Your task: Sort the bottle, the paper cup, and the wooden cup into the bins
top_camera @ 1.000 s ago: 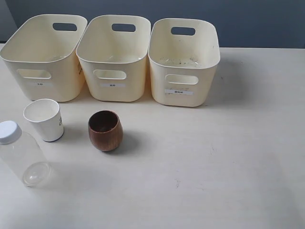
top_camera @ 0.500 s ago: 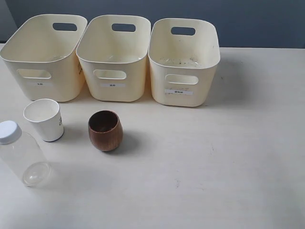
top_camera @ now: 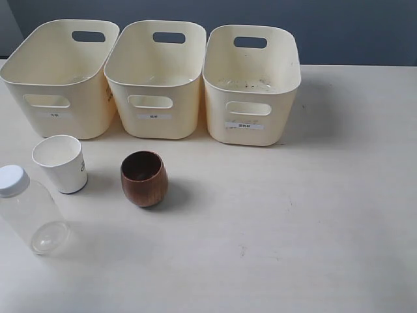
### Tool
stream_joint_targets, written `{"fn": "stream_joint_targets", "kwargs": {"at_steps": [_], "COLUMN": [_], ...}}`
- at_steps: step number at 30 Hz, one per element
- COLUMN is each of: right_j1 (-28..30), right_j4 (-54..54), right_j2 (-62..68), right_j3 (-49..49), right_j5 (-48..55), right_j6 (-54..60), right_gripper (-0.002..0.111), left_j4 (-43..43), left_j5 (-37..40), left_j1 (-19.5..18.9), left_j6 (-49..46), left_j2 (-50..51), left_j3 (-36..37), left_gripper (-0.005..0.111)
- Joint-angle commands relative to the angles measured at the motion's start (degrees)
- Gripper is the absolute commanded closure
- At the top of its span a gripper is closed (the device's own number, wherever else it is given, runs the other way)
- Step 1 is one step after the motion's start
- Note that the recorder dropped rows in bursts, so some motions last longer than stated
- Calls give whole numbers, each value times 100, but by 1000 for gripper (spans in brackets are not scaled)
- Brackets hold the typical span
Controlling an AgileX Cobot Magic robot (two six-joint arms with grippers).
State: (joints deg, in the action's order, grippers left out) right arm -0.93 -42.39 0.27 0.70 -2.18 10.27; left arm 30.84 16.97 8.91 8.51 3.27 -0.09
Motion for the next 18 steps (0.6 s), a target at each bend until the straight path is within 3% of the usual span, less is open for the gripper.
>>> {"fn": "stream_joint_targets", "kwargs": {"at_steps": [1, 9, 12, 18], "right_j1": [28, 28, 28, 28], "right_j4": [101, 521, 233, -1760], "right_j2": [-27, 985, 1798, 3616], "right_j3": [604, 2505, 3477, 5053], "right_j5": [177, 1057, 2202, 4876], "right_j6": [18, 573, 1845, 4749], "right_gripper": [109, 109, 109, 109], "left_j4": [-7, -7, -7, -7], "left_j5": [-52, -52, -52, -52], "left_j1": [30, 30, 30, 30], "left_j6": [10, 10, 10, 10], "left_j2": [-19, -19, -19, -19], "left_j3": [9, 9, 9, 9], "left_gripper": [107, 107, 107, 107]}}
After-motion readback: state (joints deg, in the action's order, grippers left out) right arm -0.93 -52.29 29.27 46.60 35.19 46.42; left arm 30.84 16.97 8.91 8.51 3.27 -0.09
